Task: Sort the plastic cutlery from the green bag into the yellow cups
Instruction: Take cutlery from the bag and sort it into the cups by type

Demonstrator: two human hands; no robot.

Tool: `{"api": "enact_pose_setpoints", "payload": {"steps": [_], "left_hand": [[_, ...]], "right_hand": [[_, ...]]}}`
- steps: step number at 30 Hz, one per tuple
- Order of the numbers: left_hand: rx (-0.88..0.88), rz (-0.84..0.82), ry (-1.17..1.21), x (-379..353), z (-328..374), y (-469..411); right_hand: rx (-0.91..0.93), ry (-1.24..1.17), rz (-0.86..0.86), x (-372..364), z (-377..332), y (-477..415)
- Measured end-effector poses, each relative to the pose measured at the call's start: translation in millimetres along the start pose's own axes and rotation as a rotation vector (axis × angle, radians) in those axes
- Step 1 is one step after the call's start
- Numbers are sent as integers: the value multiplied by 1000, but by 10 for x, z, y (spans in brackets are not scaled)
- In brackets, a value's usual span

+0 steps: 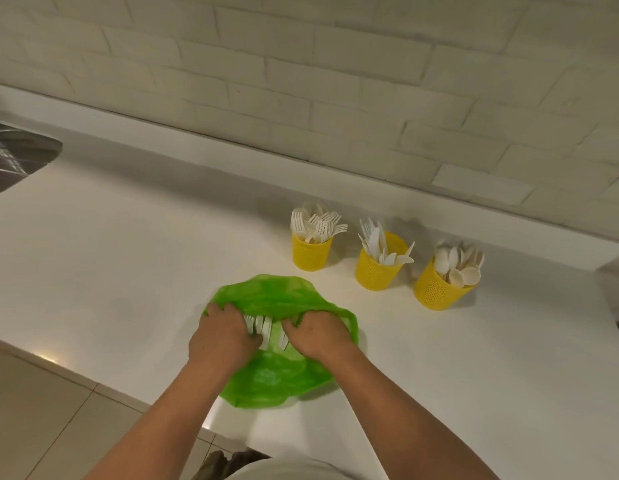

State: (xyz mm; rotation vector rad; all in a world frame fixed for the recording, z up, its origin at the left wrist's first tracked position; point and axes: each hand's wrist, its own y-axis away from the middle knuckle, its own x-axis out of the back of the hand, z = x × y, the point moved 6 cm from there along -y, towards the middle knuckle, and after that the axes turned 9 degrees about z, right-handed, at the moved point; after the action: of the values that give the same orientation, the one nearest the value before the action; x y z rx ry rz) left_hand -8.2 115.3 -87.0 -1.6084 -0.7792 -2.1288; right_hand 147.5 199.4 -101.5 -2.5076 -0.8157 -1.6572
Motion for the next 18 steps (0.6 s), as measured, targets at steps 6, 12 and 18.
{"api": "enact_pose_setpoints", "payload": {"steps": [6, 12, 18], "left_hand": [[56, 19, 35, 5, -119, -96], [-101, 23, 76, -23, -157, -238], [-123, 72, 400, -8, -98, -351]], "right_hand": [[-50, 31, -41, -128, -74, -156], [-110, -26, -132, -211, -37, -292], [-185, -85, -54, -201, 39, -331]]}}
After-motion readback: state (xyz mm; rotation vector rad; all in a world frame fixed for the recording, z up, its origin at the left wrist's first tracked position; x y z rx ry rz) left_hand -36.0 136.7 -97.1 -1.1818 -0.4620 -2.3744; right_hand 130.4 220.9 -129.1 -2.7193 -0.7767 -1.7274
